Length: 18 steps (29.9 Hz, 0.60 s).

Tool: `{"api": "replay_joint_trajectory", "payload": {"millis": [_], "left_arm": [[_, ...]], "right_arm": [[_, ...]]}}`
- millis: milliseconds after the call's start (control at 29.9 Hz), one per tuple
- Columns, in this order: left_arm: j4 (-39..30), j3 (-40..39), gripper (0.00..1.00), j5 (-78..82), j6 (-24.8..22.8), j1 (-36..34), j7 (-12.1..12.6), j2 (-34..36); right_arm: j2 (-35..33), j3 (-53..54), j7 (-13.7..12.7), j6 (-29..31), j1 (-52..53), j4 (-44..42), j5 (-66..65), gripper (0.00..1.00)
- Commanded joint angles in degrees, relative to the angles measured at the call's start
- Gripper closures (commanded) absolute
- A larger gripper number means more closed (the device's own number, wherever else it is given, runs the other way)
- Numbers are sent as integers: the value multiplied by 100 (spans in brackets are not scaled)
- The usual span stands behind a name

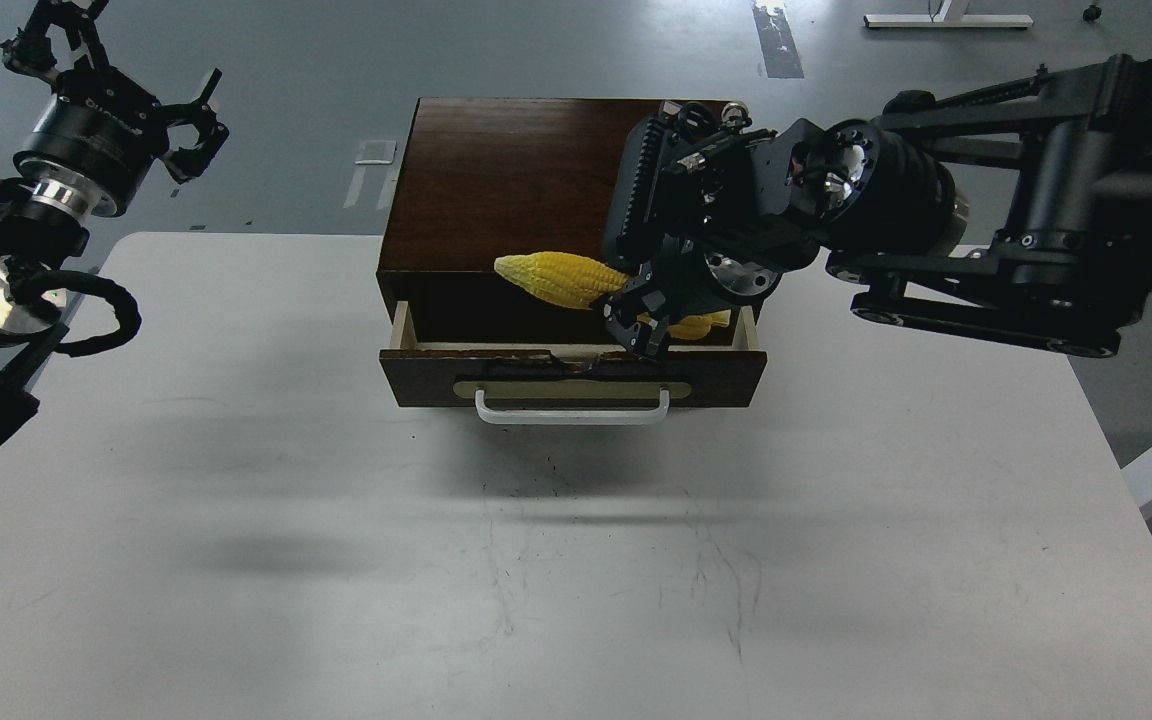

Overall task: Put corn in drawer with both arms
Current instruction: 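Lower the corn into the drawer and open the right gripper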

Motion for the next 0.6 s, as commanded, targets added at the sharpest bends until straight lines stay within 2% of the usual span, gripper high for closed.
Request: {"api": "replay_joint_trajectory", "payload": {"millis": [0, 402, 435, 502, 536, 569], "left_arm": [[1, 1, 2, 0, 0, 12, 0, 8], [1, -17, 2, 0, 0, 12, 9, 52], [1, -17, 2, 0, 0, 12, 9, 52], [1, -8, 2, 0, 0, 12, 9, 69], [1, -8, 2, 0, 0, 12, 9, 69], [1, -8, 2, 0, 0, 12, 9, 69]], "right_arm": [[8, 4, 0, 1, -64, 1, 6, 34], [0, 109, 0, 1, -29, -34, 102, 29], [-18, 197, 0, 1, -29, -26, 128, 26], [-88, 844, -9, 1, -55, -43, 399, 10], [-88, 848, -9, 1, -55, -43, 401, 10], [-140, 1135, -26, 1, -98, -87, 758, 1]]}}
